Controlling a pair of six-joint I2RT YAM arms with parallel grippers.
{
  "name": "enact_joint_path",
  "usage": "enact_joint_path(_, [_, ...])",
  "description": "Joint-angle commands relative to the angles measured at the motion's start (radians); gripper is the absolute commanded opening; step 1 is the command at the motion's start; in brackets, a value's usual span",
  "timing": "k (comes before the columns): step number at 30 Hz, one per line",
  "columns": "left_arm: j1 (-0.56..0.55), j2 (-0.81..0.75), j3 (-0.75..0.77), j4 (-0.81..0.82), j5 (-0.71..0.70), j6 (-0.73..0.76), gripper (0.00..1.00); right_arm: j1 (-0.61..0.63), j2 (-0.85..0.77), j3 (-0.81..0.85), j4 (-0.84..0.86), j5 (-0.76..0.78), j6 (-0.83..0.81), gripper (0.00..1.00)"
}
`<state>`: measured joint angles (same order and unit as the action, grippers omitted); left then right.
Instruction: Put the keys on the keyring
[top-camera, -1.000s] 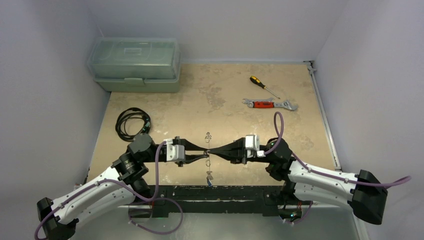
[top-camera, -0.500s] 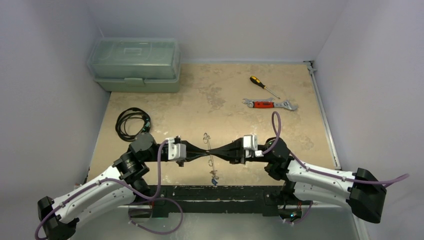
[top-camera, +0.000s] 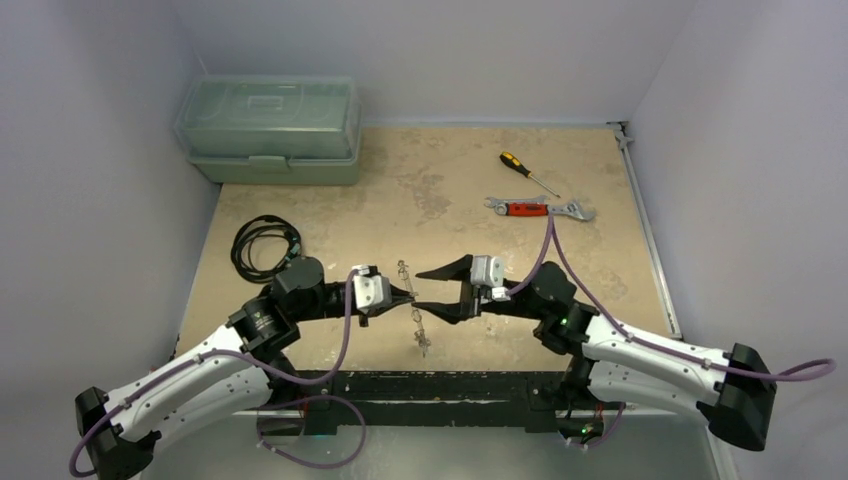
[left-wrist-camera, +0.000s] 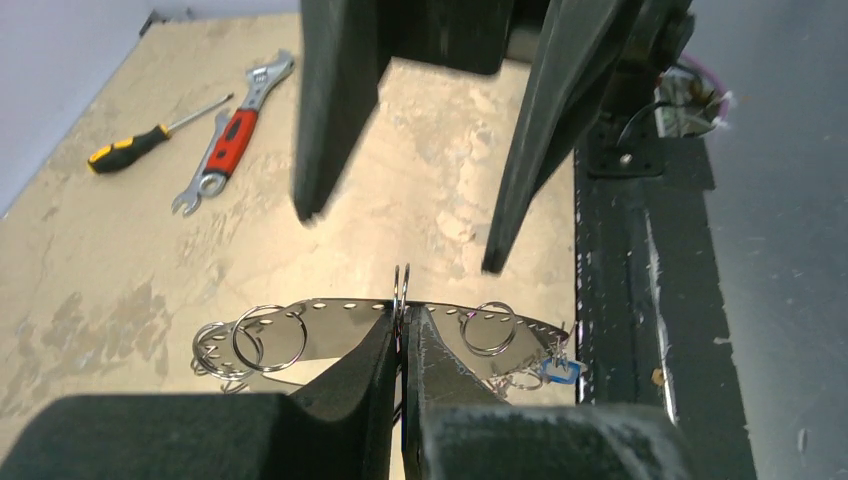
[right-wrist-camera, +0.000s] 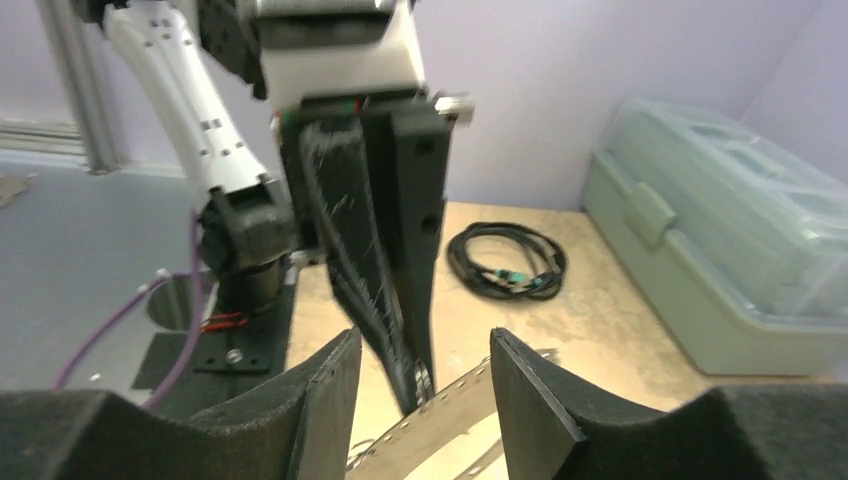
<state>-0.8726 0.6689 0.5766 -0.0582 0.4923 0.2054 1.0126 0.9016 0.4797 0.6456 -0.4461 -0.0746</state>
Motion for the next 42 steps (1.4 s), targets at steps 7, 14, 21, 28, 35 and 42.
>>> enact_joint_path(7, [0.006, 0.047, 0.088, -0.118, -0.068, 0.073, 0.0, 0.003, -0.012, 0.287, -0.587, 0.06, -0.258, 0.56])
enact_joint_path(14, [0.006, 0.067, 0.097, -0.135, -0.06, 0.062, 0.0, 0.003, 0.14, 0.404, -0.796, -0.015, -0.311, 0.47])
enact_joint_path(21, [0.006, 0.077, 0.095, -0.137, -0.045, 0.053, 0.0, 0.003, 0.174, 0.387, -0.751, -0.054, -0.313, 0.32])
enact_joint_path(28, [0.006, 0.086, 0.095, -0.137, -0.038, 0.05, 0.0, 0.003, 0.15, 0.366, -0.709, -0.058, -0.309, 0.29])
enact_joint_path(35, [0.006, 0.083, 0.095, -0.137, -0.029, 0.048, 0.0, 0.003, 0.182, 0.364, -0.712, -0.032, -0.313, 0.25])
enact_joint_path(42, [0.006, 0.083, 0.094, -0.134, -0.027, 0.046, 0.0, 0.004, 0.197, 0.361, -0.7, -0.012, -0.325, 0.17])
